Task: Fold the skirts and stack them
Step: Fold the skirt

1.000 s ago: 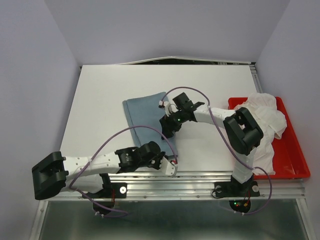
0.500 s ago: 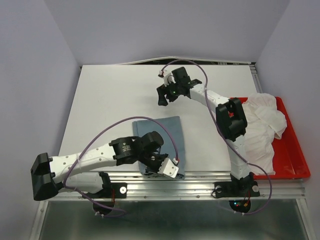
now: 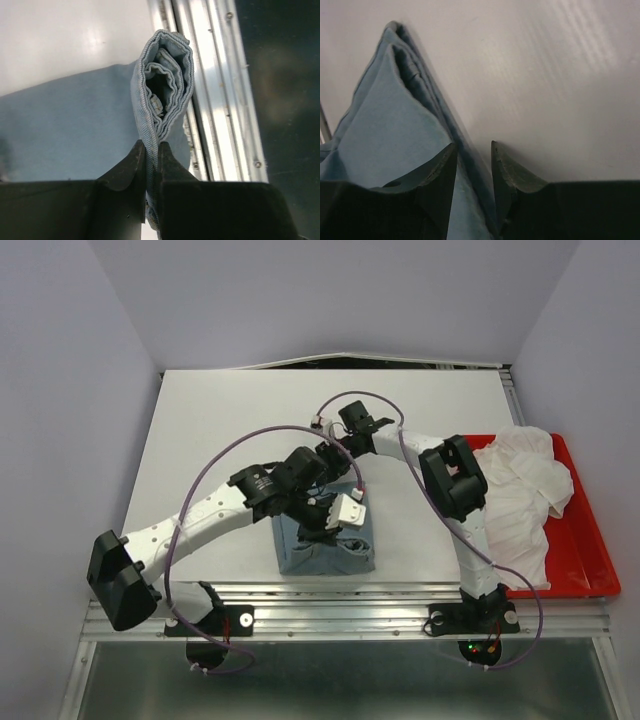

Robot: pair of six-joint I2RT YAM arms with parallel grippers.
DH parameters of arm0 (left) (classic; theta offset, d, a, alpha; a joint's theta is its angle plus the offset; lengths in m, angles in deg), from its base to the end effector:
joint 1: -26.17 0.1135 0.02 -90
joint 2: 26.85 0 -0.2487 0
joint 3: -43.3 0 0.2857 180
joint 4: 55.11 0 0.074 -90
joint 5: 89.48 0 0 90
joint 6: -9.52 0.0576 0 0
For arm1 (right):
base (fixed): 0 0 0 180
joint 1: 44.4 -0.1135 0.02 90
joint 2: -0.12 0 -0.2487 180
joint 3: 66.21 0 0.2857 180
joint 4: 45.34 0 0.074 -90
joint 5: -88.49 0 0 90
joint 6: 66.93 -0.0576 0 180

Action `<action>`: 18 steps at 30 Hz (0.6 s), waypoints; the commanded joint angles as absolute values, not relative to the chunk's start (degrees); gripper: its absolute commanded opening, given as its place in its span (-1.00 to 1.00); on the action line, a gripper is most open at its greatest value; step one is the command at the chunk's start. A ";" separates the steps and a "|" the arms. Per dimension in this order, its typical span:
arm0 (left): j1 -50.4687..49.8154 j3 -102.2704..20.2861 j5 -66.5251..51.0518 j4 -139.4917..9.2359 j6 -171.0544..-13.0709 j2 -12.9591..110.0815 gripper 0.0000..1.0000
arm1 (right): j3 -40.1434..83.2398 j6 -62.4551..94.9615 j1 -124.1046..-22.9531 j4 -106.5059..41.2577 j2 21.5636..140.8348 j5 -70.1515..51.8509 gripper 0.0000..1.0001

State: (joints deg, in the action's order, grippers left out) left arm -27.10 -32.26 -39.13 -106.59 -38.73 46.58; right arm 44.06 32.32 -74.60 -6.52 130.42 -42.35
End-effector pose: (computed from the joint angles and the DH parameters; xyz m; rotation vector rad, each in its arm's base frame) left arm 0.1569 -0.2718 0.2727 1.9446 1.3557 -0.9302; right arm 0.4219 0.2891 0.1047 -1.1063 2.3040 1.0595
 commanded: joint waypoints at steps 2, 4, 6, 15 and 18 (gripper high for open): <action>-22.01 -41.05 -37.09 -109.33 -30.75 51.90 -1.00 | 38.64 33.53 -77.88 -1.84 129.58 -48.35 -0.21; -20.77 -42.64 -36.22 -109.77 -27.86 54.80 -1.00 | 37.67 32.74 -77.89 -2.19 129.32 -49.67 -0.21; -19.10 -44.14 -34.99 -109.07 -26.35 56.90 -0.99 | 37.41 32.12 -77.89 -2.63 129.32 -50.63 -0.21; -10.75 -51.25 -34.81 -109.77 -20.29 67.45 -0.95 | 37.14 31.86 -77.89 -2.90 129.40 -50.90 -0.22; -9.25 -51.18 -34.20 -109.07 -19.40 69.04 -0.92 | 37.32 31.94 -77.89 -2.90 129.67 -50.82 -0.22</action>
